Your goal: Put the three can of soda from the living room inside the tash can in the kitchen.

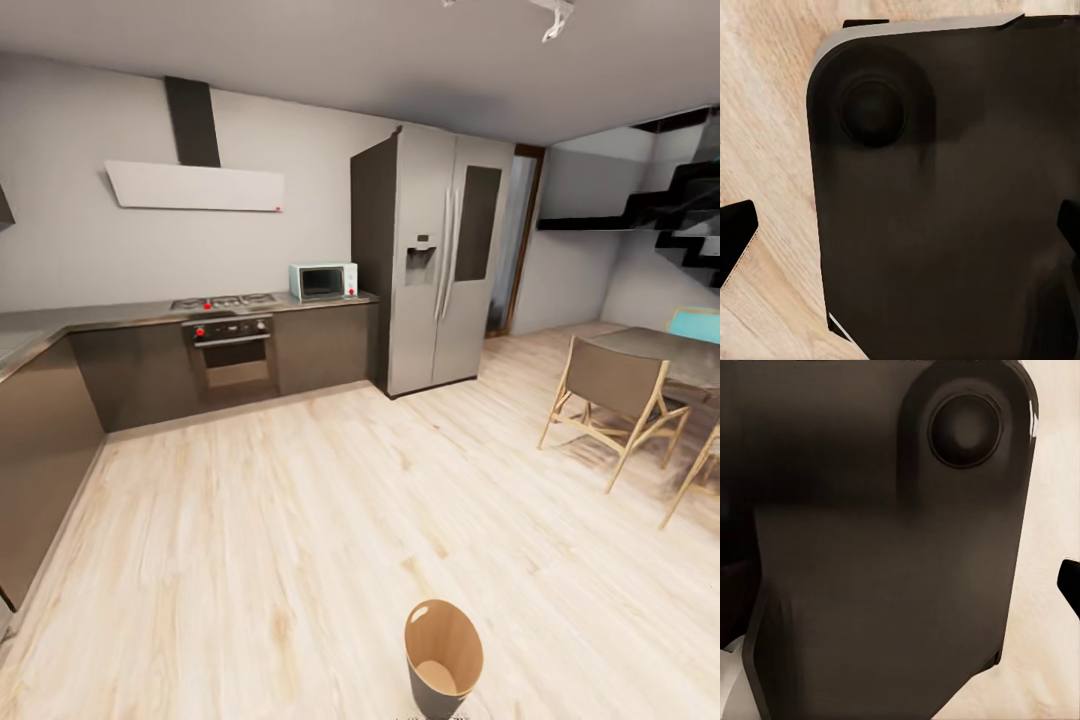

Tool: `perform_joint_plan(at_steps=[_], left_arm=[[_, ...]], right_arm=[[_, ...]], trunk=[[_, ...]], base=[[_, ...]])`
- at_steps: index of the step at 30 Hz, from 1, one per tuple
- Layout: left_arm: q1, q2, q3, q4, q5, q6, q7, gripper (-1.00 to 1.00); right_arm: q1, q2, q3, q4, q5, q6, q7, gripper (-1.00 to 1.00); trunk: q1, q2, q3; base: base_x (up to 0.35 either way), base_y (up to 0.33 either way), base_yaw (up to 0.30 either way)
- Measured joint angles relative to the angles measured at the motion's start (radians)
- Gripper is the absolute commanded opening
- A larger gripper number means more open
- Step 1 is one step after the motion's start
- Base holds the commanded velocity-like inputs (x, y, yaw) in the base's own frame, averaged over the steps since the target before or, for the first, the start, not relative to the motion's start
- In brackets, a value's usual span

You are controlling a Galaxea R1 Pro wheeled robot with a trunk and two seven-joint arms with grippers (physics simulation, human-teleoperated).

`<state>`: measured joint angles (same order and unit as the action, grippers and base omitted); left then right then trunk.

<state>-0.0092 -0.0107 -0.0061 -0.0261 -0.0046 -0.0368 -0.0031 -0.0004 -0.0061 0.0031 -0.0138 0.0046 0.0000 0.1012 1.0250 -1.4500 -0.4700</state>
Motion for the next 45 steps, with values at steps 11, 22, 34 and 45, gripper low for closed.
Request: perform_joint_plan(at_steps=[11,22,34,45], left_arm=[[0.0,0.0,0.0,0.0,0.0,0.0,0.0,1.0],[0.0,0.0,0.0,0.0,0.0,0.0,0.0,1.0],[0.0,0.0,0.0,0.0,0.0,0.0,0.0,1.0],[0.0,0.0,0.0,0.0,0.0,-0.001,0.0,1.0]], right_arm=[[0.0,0.0,0.0,0.0,0.0,0.0,-0.001,1.0],[0.0,0.0,0.001,0.0,0.001,0.001,-0.002,1.0],[0.0,0.0,0.002,0.0,0.002,0.002,-0.002,1.0],[0.0,0.0,0.002,0.0,0.002,0.002,-0.002,1.0]], trunk=[[0.0,0.0,0.0],[0.0,0.0,0.0],[0.0,0.0,0.0],[0.0,0.0,0.0]], base=[[0.0,0.0,-0.287],[0.008,0.004,-0.22],[0.156,0.158,-0.012],[0.075,0.055,0.0]])
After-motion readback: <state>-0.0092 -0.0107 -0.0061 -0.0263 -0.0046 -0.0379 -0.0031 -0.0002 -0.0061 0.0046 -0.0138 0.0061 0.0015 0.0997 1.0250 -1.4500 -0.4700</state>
